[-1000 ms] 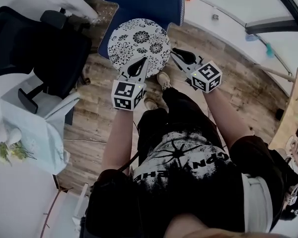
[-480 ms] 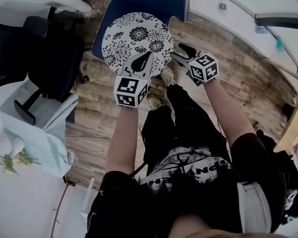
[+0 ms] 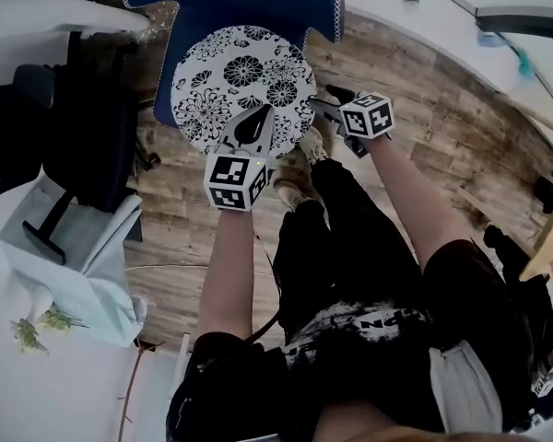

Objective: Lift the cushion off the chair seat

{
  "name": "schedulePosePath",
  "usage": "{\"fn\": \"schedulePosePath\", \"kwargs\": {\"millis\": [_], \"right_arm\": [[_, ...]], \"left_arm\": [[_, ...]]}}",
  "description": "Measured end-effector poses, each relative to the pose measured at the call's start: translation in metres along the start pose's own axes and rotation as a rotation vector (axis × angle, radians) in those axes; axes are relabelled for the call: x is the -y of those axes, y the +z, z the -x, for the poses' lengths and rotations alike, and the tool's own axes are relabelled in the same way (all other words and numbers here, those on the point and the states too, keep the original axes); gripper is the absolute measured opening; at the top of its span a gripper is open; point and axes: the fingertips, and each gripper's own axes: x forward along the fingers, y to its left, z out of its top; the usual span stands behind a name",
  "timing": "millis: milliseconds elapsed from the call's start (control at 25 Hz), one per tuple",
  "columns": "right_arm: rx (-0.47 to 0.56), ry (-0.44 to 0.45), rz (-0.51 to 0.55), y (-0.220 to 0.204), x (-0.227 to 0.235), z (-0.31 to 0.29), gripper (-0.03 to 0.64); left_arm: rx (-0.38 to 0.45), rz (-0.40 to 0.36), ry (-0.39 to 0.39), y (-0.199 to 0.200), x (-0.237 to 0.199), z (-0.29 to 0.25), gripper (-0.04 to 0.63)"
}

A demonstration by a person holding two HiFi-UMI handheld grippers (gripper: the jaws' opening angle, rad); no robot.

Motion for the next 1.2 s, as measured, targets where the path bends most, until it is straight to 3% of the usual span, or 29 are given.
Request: {"fn": "schedulePosePath", "kwargs": {"millis": [280,440,640,720,800,1200], "right_arm": [[-0.074,0.013,-0.053,-0.025,0.022,-0.041,0.264],[-0.055,0.007,-0.099,-0.028,0.03,-0.057,0.262],[-0.053,0.036,-0.079,-0.03,0.025,-0.067,0.257],[-0.039,0.052,-0.077,-0.028,0.019,-0.068,0.115],[-0.027,0.061,-0.068,-0.025,0.014,-0.065,0.063],[0.008,0.093,0.049,-0.006,-0.016,-0.044,0.037]], "left_arm": [[-0.027,0.046,-0.013,-0.033,0.0,-0.02,0.012],[-0.051,0.067,-0.023,-0.052,0.003,-0.024,0.012],[-0.059,0.074,-0.019,-0.06,-0.002,-0.024,0.012],[-0.057,0.076,-0.014,-0.06,-0.006,-0.023,0.012],[-0.056,0.079,-0.013,-0.06,-0.006,-0.023,0.012],[-0.075,0.022,-0.015,-0.045,0.002,-0.015,0.012]]}}
